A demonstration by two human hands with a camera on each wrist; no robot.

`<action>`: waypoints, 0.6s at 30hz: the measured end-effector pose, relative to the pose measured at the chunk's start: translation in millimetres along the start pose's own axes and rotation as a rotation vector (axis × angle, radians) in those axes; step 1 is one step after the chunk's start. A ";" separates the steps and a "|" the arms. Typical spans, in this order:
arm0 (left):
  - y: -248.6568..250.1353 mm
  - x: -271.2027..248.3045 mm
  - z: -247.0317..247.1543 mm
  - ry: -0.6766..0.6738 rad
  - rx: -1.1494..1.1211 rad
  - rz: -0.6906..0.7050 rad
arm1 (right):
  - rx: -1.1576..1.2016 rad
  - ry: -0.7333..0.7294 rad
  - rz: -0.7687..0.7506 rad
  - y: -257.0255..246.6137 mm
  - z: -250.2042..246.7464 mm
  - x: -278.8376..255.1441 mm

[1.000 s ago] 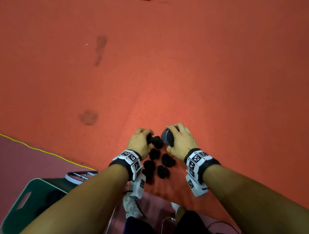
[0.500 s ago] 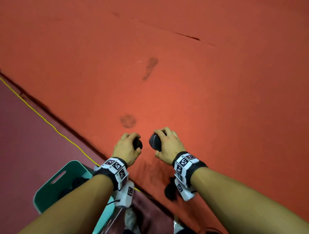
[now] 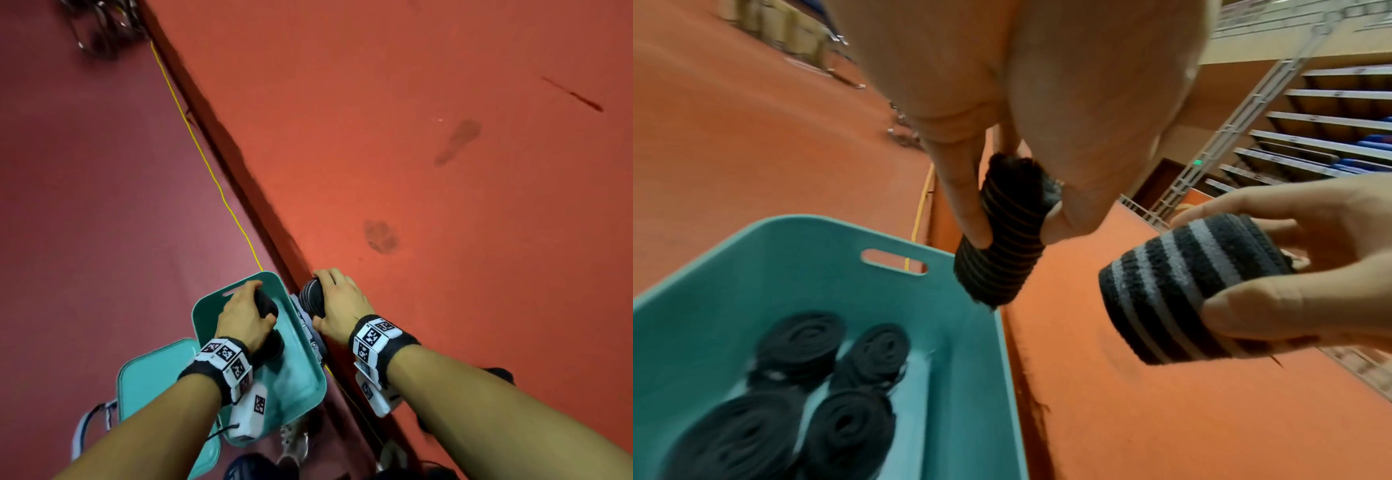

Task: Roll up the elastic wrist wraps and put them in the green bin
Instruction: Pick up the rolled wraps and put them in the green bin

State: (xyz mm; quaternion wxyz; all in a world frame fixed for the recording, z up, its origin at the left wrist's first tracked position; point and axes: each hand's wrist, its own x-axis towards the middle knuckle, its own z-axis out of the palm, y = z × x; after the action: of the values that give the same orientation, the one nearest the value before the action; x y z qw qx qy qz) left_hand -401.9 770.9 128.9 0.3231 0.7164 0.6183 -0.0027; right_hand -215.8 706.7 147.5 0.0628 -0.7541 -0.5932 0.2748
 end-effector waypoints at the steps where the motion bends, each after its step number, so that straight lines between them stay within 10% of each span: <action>1: -13.2 0.0 -1.4 -0.003 -0.011 -0.039 | -0.007 -0.027 -0.018 -10.9 9.8 5.6; 18: -98.2 16.9 104.1 -0.445 0.213 -0.316 | -0.194 -0.558 0.047 -39.0 172.6 47.9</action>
State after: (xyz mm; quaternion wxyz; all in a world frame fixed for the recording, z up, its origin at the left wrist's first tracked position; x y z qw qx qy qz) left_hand -444.0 739.9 -5.4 0.3693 0.6228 0.6325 -0.2751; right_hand -326.8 722.6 2.4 -0.1814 -0.6655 -0.5933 0.4150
